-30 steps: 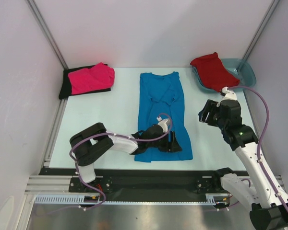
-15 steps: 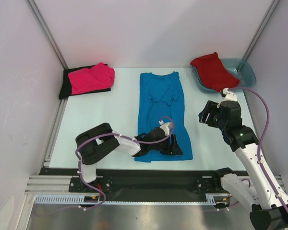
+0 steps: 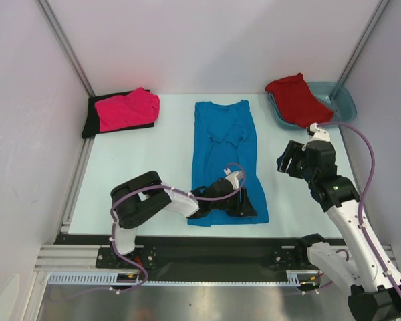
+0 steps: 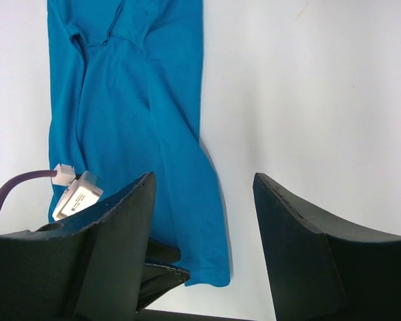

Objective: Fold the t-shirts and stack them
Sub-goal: Fold the tshirt

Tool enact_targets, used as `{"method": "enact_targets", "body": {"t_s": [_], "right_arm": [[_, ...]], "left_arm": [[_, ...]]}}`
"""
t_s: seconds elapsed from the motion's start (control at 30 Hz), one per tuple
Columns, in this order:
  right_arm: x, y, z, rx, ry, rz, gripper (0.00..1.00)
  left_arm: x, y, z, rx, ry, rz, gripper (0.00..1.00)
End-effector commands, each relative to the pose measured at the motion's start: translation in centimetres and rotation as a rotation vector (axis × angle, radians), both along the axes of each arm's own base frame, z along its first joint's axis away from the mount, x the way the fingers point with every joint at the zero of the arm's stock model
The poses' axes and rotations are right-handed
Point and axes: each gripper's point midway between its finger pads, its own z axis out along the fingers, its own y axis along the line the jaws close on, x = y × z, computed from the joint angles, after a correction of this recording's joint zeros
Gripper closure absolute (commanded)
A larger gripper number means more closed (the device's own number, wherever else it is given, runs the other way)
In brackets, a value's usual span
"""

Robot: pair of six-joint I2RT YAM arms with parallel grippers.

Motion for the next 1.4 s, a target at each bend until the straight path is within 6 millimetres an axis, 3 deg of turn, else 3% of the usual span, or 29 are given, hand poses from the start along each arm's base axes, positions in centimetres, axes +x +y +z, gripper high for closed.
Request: {"method": "enact_targets", "body": {"t_s": [0.0,0.2,0.33,0.4,0.6,0.87,1.1,1.37], "right_arm": [[0.0,-0.2,0.6,-0.007,-0.027,-0.009,0.34],[0.1,-0.2,0.6,-0.009,-0.029,-0.009,0.34],[0.1,-0.2,0.6,-0.008,-0.029,-0.009,0.34],[0.1,-0.2,0.6,-0.008,-0.028,-0.010,0.34],[0.1,-0.2,0.5,-0.007,-0.027,-0.009,0.34],[0.1,-0.1,0.5,-0.010,-0.025,-0.004,0.34],[0.0,-0.2,0.6,-0.009,-0.028,-0.008,0.34],[-0.1,-0.2,0.7,-0.007,-0.026,-0.006,0.34]], "left_arm": [[-0.5,-1.4,0.8,-0.036,0.000,-0.028,0.50],[-0.8,-1.8,0.7,-0.037,0.004,-0.043,0.62],[-0.9,-1.8,0.9,-0.041,-0.001,-0.050,0.90],[-0.9,-1.7,1.2,-0.042,-0.010,-0.051,0.99],[-0.7,-1.3,2.7,-0.045,-0.053,-0.053,1.00],[-2.5,-0.2,6.2,-0.102,-0.050,-0.109,1.00],[-3.4,1.6,5.8,-0.078,-0.031,-0.109,1.00],[-3.5,2.6,3.7,-0.010,-0.025,-0.102,1.00]]}}
